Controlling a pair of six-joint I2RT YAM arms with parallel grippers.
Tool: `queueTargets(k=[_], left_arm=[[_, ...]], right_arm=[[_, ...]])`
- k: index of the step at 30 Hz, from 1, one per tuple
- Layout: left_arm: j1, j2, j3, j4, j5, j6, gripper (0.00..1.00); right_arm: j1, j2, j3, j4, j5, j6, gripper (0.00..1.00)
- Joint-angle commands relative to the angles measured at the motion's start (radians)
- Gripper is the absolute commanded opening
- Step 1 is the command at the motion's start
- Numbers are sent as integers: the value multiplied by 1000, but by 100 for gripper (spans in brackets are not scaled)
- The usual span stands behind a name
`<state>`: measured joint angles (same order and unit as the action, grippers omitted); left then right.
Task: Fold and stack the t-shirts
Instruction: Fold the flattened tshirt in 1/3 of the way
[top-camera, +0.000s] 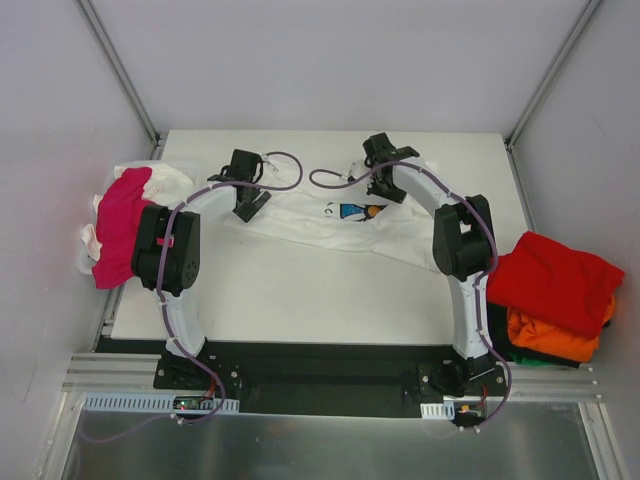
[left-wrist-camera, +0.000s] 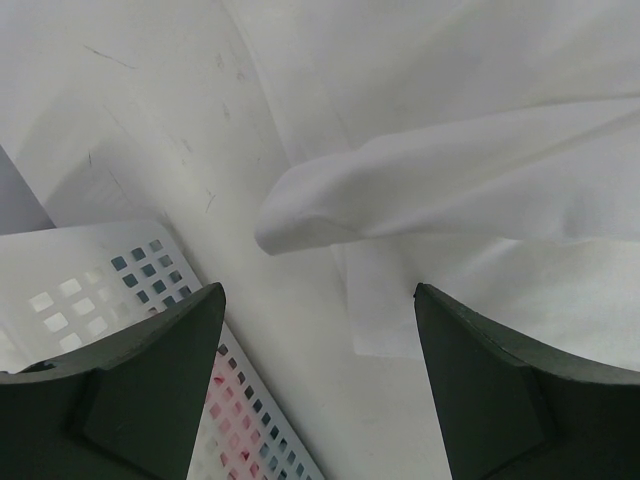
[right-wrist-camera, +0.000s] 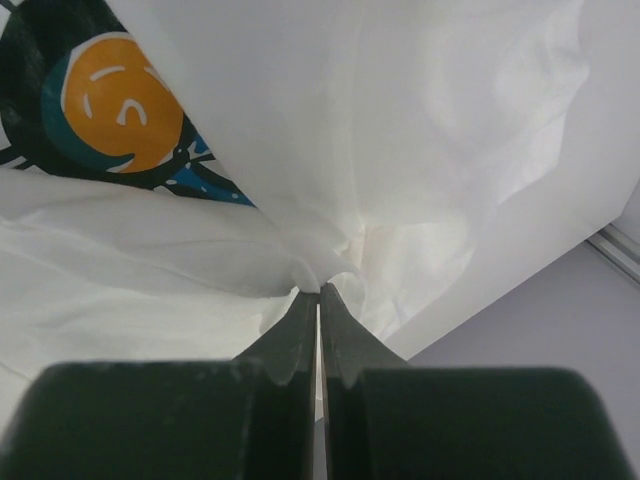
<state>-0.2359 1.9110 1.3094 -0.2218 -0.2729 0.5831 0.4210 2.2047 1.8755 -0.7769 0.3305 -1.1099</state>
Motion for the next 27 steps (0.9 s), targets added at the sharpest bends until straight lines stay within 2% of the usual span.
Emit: queueTargets(k=[1,9,12,13,15,21,27], left_arm=[[-3,-10,5,10,-35,-14,76],[-2,-3,7,15,-48,-12,76],[-3,-1,5,15,-48,-14,76],[-2,-4,2,15,-49,-14,76],[-2,-4,1,15,-51,-12,76],[-3,0,-2,16,-51,-12,76],[-3,-15,1,16,-61,-6,76]], right_arm=[[-8,-17,47,16,44,-19,1],[-19,-27,68,44,76,-34,1],[-19,-25,79,57,85,-36,6],[-19,-25,86,65,90,-36,12],[-18,-20,97,67,96,-34,14],[-16,-33,97,73,99,-30,44],[-10,-71,36,77,110,-22,53]])
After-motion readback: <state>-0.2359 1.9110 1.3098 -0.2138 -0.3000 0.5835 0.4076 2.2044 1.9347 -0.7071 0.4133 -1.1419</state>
